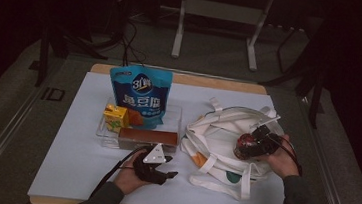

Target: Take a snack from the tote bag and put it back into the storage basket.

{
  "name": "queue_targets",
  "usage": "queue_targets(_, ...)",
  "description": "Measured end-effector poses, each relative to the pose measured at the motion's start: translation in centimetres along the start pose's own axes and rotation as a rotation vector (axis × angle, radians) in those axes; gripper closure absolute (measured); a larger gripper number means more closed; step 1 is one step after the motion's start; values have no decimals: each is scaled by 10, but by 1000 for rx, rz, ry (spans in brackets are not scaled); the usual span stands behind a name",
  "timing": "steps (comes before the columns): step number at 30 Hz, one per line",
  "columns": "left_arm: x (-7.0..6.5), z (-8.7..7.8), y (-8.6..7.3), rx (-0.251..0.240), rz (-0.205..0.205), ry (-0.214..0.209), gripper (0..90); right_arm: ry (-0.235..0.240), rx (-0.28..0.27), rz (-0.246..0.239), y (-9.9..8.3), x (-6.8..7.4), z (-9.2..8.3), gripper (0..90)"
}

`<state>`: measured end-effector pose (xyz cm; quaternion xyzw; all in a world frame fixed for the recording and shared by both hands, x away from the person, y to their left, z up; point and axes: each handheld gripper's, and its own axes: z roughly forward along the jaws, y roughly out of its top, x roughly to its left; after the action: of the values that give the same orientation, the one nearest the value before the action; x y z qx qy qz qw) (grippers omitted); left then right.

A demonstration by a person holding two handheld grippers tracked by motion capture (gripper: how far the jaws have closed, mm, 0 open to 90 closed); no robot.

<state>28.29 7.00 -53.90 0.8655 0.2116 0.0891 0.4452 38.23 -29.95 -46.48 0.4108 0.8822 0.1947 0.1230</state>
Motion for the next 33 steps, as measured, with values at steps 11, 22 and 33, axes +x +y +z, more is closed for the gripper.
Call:
queue_targets(11,0,0,0,0,1,0,430,-6,-5,-41,3,7,-3,254)
queue_targets(22,0,0,0,1,2,1,430,15,-33,-75,11,18,-9,255)
queue_targets(33,0,0,0,2,3,1,430,43,-60,-103,21,29,-17,255)
